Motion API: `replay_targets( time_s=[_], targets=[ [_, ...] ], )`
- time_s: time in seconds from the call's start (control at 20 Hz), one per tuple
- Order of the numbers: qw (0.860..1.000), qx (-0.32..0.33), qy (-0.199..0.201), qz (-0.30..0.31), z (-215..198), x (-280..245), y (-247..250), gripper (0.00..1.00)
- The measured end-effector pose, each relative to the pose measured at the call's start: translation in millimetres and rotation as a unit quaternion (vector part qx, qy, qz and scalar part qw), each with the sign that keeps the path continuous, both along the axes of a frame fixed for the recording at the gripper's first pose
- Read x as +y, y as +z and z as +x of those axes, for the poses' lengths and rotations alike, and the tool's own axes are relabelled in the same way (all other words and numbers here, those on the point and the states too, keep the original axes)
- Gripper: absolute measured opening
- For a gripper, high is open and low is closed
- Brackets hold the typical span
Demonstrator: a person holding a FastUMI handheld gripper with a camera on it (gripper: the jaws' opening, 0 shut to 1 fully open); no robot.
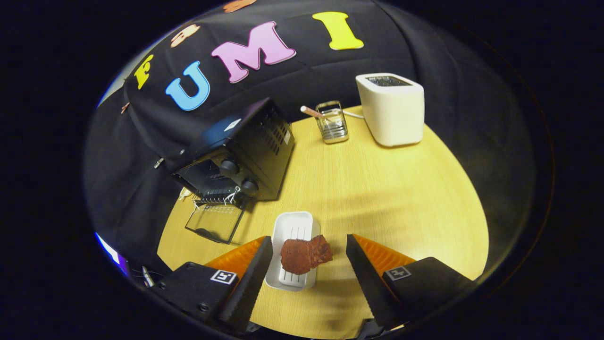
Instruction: Open the toaster oven, put the food inside, and close the toaster oven door.
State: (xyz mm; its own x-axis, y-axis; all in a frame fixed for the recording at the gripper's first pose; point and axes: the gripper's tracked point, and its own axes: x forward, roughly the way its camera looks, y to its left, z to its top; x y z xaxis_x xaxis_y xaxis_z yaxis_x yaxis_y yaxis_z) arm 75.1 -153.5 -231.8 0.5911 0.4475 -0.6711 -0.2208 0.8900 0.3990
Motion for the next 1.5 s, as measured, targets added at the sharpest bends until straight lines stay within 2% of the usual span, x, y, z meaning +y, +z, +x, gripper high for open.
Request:
replay_targets(
  time_s=[0.2,0.35,0.5,0.55,0.85,1.1,1.5],
  targets=[
    [0.998,0.050,-0.009,0.046,5,2,-18,0.96],
    [0.994,0.082,-0.019,0.073,5,4,-26,0.66],
    [0.991,0.091,-0.033,0.088,9,1,-27,0.40],
    [0.990,0.097,-0.033,0.092,8,0,-27,0.27],
    [0.988,0.110,-0.021,0.110,4,7,-26,0.15],
    [0.989,0.106,-0.014,0.100,2,7,-20,0.15],
    [0.991,0.078,-0.039,0.100,2,-6,15,0.14]
  ],
)
